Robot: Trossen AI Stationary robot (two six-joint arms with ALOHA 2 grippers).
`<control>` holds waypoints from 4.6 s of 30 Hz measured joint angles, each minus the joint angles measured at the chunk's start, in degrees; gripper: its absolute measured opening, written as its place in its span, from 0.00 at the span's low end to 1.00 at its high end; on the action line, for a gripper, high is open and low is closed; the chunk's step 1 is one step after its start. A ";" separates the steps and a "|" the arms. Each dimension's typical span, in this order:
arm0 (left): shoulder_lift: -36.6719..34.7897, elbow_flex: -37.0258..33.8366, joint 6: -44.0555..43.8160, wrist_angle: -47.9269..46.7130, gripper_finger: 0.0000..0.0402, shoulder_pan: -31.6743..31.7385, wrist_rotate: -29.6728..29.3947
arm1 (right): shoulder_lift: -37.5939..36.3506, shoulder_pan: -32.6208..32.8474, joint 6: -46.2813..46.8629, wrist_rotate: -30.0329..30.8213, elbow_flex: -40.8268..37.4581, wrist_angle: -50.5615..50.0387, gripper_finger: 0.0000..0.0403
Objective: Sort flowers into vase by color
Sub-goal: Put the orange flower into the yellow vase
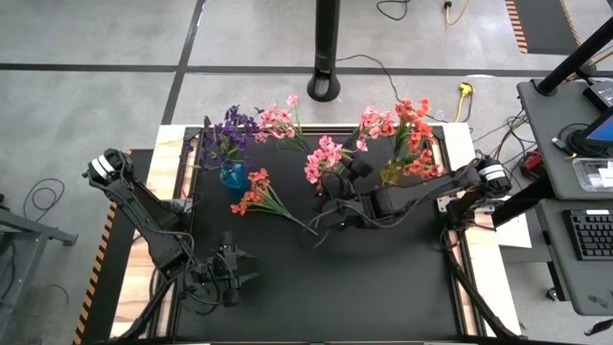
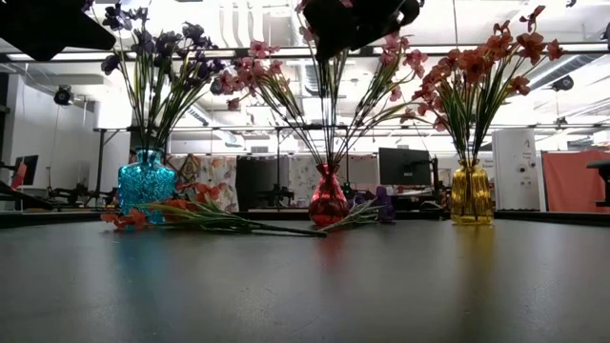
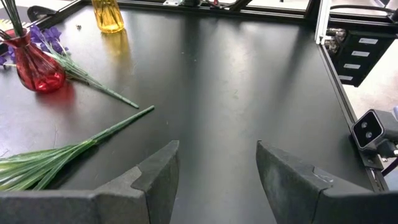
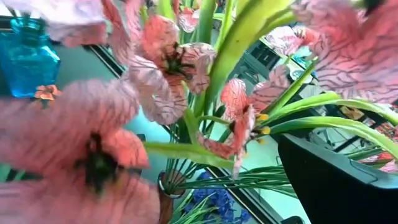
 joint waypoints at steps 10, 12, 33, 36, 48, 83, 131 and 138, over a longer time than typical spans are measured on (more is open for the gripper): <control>0.00 0.00 -0.27 0.06 0.48 0.00 0.00 | -3.55 3.64 1.36 -0.08 0.02 -1.91 0.89; 0.00 0.00 -0.31 0.00 0.48 0.00 0.00 | -4.29 5.02 1.36 -0.14 0.02 -1.92 0.89; 0.00 0.00 -0.40 0.53 0.48 0.00 0.00 | -9.07 20.25 7.81 -10.14 0.00 -2.47 0.89; 0.00 0.00 -0.48 0.78 0.48 0.00 0.00 | -10.06 20.35 15.31 -20.01 -0.02 -4.10 0.89; 0.00 0.18 2.28 0.73 0.48 0.09 0.04 | -5.81 20.29 24.28 -32.11 -0.17 -11.25 0.89; -0.31 9.84 15.18 -15.88 0.48 0.39 -4.37 | 25.05 2.16 8.06 -31.50 -0.22 25.48 0.87; -0.17 9.70 7.62 -15.94 0.48 1.51 -5.86 | 25.27 1.20 10.10 -38.91 -0.31 21.67 0.05; -0.20 11.78 8.17 -15.98 0.48 1.42 1.04 | 17.35 6.00 13.73 -37.06 -0.31 10.22 0.05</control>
